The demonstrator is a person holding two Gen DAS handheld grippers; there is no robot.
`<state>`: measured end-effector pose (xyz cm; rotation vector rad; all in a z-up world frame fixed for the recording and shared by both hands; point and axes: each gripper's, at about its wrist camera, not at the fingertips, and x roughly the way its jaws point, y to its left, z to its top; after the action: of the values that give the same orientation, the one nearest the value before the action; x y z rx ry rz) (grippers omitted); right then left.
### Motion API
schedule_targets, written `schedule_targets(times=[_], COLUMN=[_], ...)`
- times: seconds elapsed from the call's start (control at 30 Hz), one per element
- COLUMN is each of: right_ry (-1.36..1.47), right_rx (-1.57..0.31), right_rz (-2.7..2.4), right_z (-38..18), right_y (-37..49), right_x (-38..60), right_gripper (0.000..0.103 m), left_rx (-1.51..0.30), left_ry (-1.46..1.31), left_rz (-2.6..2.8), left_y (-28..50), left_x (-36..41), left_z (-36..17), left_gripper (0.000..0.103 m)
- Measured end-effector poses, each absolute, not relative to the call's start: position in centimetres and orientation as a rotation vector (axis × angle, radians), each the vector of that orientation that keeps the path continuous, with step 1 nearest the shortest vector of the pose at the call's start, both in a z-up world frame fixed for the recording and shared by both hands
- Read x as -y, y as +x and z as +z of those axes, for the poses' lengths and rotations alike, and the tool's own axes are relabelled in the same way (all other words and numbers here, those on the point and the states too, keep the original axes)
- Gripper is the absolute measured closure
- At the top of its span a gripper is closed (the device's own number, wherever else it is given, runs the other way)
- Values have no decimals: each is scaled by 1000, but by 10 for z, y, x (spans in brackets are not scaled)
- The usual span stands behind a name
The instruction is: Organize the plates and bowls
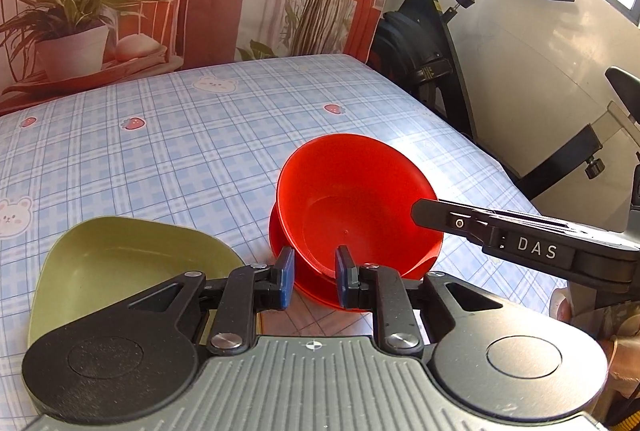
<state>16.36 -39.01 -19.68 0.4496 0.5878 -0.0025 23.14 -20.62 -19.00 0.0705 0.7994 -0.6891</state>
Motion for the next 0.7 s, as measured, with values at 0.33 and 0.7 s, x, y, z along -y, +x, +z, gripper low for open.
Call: schedule_targets(times=[0.33, 0.7], right_ry=[459, 537], right_rx=[-592, -629], right_rz=[-18, -25], right_z=[-200, -223], right_y=[163, 167], right_x=[395, 404], right_gripper=[84, 84], left_rx=[-795, -796], left_ry=[72, 58], left_rz=[-672, -637], left_y=[232, 236], left_x=[203, 199], left_z=[-189, -190], left_gripper=[72, 71])
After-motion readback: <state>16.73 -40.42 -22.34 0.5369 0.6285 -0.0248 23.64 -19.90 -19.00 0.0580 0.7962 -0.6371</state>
